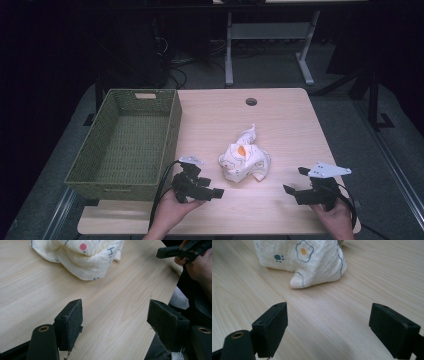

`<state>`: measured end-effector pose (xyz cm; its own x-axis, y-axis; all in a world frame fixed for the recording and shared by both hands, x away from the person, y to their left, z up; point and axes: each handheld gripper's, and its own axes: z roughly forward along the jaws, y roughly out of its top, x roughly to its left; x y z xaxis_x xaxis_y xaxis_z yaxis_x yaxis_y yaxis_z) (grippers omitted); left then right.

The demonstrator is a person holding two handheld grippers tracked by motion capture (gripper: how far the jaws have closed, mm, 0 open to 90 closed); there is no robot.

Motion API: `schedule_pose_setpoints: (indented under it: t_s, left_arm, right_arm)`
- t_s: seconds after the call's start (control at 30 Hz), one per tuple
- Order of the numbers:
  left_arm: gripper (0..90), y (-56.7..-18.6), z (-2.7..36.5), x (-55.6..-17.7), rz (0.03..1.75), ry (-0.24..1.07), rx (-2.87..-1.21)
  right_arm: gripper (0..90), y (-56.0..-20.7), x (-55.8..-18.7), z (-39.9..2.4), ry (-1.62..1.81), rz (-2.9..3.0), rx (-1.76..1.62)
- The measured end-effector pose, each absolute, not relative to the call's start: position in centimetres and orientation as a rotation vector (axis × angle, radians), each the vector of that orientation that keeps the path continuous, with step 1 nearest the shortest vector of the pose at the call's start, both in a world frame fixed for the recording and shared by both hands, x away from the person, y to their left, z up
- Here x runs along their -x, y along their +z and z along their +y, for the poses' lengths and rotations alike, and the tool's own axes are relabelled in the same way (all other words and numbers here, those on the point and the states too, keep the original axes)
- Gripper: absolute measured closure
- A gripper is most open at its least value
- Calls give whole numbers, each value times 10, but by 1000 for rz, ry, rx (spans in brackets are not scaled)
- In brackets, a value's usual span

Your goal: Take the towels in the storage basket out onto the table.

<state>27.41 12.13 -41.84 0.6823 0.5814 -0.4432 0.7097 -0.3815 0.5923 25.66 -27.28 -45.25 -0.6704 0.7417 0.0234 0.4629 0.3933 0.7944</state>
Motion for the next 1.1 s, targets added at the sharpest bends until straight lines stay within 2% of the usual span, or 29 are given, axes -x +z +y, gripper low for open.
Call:
schedule_pose_setpoints:
  t_s: [1.1]
  left_arm:
    - [266,-431,123,-265,957,-178,-2128]
  right_arm:
    - [147,-456,-255,-276,1141,2332,-1030]
